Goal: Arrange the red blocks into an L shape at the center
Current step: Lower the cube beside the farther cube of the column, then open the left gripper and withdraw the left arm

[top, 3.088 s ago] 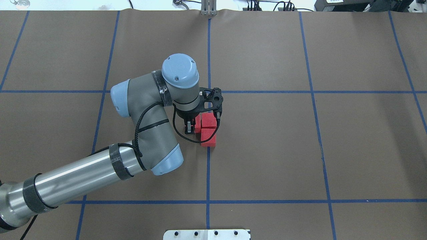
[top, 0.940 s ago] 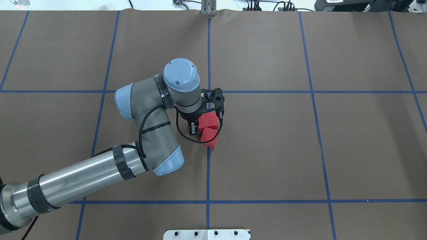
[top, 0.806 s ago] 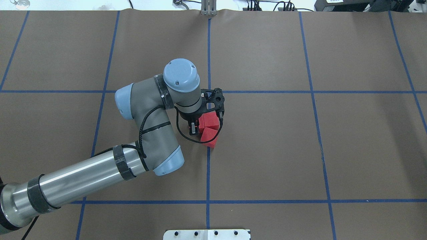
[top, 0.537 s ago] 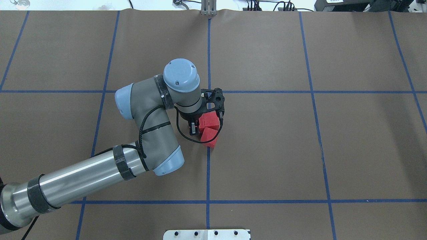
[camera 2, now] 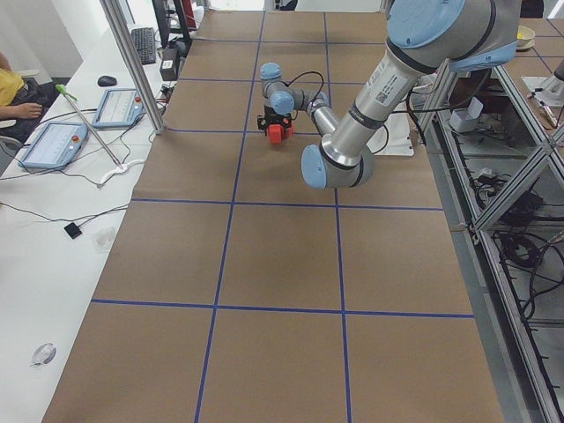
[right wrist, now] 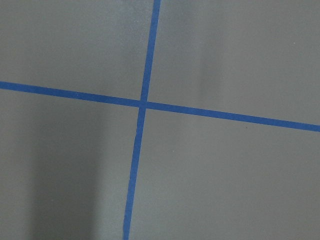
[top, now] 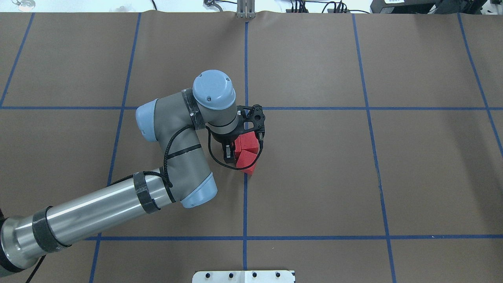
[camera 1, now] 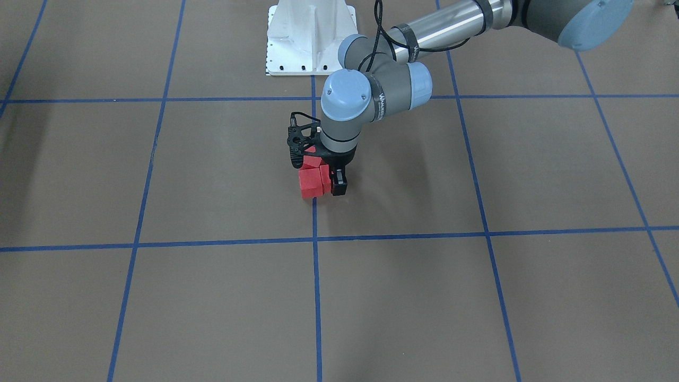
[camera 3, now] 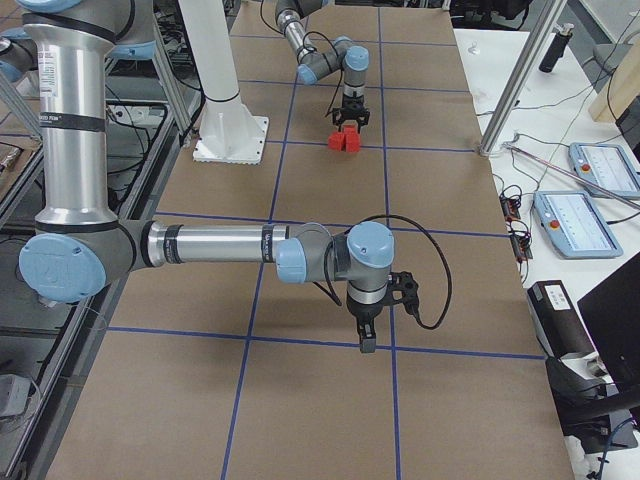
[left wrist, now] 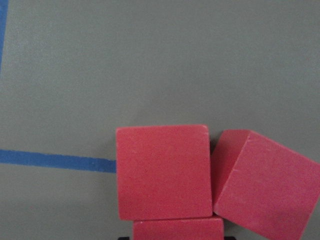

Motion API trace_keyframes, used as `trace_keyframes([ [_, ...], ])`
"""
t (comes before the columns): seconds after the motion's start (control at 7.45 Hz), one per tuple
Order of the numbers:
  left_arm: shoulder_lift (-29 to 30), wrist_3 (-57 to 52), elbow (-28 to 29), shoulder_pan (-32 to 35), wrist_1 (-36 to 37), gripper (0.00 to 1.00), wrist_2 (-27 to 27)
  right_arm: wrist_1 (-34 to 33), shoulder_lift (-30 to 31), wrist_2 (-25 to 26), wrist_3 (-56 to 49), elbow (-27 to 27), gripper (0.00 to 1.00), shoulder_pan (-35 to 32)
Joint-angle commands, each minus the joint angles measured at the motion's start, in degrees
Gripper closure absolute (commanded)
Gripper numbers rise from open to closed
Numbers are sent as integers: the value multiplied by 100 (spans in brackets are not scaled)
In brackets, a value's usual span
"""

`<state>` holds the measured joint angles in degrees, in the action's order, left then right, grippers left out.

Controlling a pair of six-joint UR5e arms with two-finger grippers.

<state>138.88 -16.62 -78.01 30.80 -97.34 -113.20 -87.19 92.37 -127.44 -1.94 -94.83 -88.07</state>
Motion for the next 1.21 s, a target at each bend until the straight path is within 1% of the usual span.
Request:
trace_keyframes([
  [0.0,-1,1,-30,5,4,0,0,0,0,0,0,-1,1,0],
  [0.13,-1,1,-73,13,5,0,9,0,-9,0,0,-1,1,0],
  [0.54,-89,-8,-810,188,162,0,-17,0,-9,0,0,-1,1,0],
  [0.67,-133,1,-1030,294,345,0,-18,0,-9,0,0,-1,1,0],
  [0.94,-579,1,-1443,819,409,0,-35,0,0,0,0,-1,1,0],
  [1.07,-790,10,-1454,1118,409,0,-35,0,0,0,0,8,1,0],
])
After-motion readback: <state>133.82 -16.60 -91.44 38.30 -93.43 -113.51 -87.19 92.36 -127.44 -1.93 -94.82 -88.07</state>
